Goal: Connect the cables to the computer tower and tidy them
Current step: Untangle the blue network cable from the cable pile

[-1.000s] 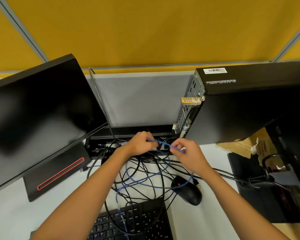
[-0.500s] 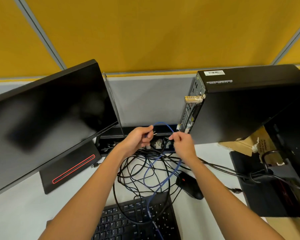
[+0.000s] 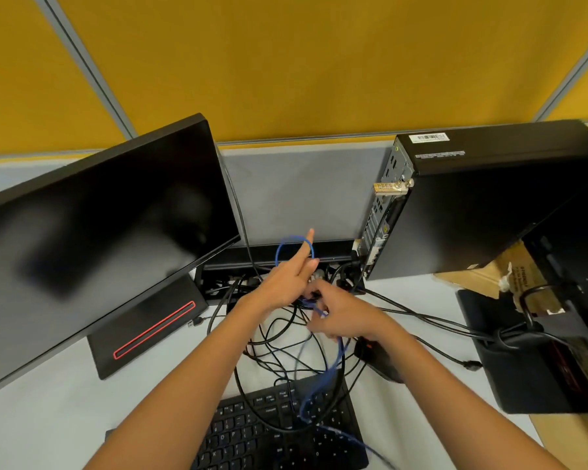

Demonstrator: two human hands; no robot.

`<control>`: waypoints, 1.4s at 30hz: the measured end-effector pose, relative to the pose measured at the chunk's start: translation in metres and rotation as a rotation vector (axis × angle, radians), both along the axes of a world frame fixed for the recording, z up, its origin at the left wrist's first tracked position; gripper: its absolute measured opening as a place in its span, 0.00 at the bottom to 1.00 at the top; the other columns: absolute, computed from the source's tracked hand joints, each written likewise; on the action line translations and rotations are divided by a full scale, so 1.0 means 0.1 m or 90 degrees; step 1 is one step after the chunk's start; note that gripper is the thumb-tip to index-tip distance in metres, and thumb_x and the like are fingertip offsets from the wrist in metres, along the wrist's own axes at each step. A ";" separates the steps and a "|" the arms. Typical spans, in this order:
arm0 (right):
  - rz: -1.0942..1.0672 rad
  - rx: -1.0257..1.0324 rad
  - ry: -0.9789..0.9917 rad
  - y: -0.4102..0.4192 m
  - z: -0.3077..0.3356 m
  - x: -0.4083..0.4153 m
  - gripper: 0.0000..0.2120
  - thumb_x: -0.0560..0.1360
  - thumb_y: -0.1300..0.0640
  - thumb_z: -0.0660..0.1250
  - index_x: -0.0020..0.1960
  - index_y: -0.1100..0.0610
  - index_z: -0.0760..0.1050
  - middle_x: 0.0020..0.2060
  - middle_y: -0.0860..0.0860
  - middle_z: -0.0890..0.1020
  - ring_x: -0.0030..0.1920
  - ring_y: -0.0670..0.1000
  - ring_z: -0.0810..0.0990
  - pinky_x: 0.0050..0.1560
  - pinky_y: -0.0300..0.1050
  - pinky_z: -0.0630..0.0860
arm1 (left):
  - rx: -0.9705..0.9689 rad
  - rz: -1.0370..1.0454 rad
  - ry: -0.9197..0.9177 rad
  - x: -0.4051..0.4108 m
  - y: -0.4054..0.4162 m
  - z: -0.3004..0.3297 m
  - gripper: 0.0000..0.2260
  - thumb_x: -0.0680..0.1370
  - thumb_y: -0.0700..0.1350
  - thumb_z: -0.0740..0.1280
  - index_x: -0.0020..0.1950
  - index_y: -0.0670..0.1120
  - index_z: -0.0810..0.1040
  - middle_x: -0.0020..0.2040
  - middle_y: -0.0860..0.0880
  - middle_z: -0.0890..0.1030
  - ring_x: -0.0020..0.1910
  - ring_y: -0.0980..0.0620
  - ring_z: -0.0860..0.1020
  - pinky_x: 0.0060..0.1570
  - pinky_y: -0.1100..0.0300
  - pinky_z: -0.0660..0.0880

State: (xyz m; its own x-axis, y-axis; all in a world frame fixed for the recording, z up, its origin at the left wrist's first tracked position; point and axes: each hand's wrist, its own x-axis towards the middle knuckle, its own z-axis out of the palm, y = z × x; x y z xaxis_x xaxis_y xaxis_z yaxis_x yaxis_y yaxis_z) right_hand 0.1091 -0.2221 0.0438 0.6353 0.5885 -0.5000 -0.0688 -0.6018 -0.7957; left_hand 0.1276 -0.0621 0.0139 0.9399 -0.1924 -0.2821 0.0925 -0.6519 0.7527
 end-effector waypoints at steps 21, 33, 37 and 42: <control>-0.366 -0.014 -0.234 0.18 -0.54 0.18 0.10 0.83 0.57 0.53 0.45 0.56 0.69 0.33 0.48 0.73 0.34 0.51 0.73 0.32 0.41 0.65 | -0.542 0.092 0.170 -0.04 0.10 0.19 0.17 0.83 0.41 0.50 0.65 0.38 0.73 0.34 0.52 0.73 0.29 0.55 0.67 0.36 0.64 0.66; 0.055 -0.225 -0.416 0.33 -0.46 -0.06 0.16 0.72 0.69 0.63 0.58 0.58 0.69 0.54 0.54 0.73 0.45 0.58 0.78 0.43 0.53 0.77 | -0.494 0.214 0.142 0.12 -0.11 0.04 0.30 0.84 0.46 0.52 0.74 0.65 0.35 0.65 0.45 0.74 0.36 0.47 0.83 0.52 0.50 0.73; -0.114 -0.070 -0.295 0.08 -0.46 0.04 0.11 0.74 0.65 0.65 0.37 0.52 0.69 0.39 0.52 0.75 0.38 0.51 0.74 0.41 0.46 0.72 | -0.257 0.034 0.082 0.16 -0.21 0.05 0.32 0.84 0.43 0.53 0.74 0.64 0.33 0.47 0.56 0.68 0.39 0.58 0.78 0.44 0.62 0.74; -0.279 0.250 0.274 -0.23 -0.38 0.05 0.06 0.78 0.68 0.62 0.46 0.60 0.75 0.34 0.51 0.71 0.33 0.45 0.69 0.33 0.36 0.71 | -0.091 -0.081 0.076 0.11 -0.19 -0.04 0.27 0.82 0.42 0.56 0.77 0.59 0.51 0.38 0.43 0.73 0.36 0.49 0.71 0.41 0.57 0.70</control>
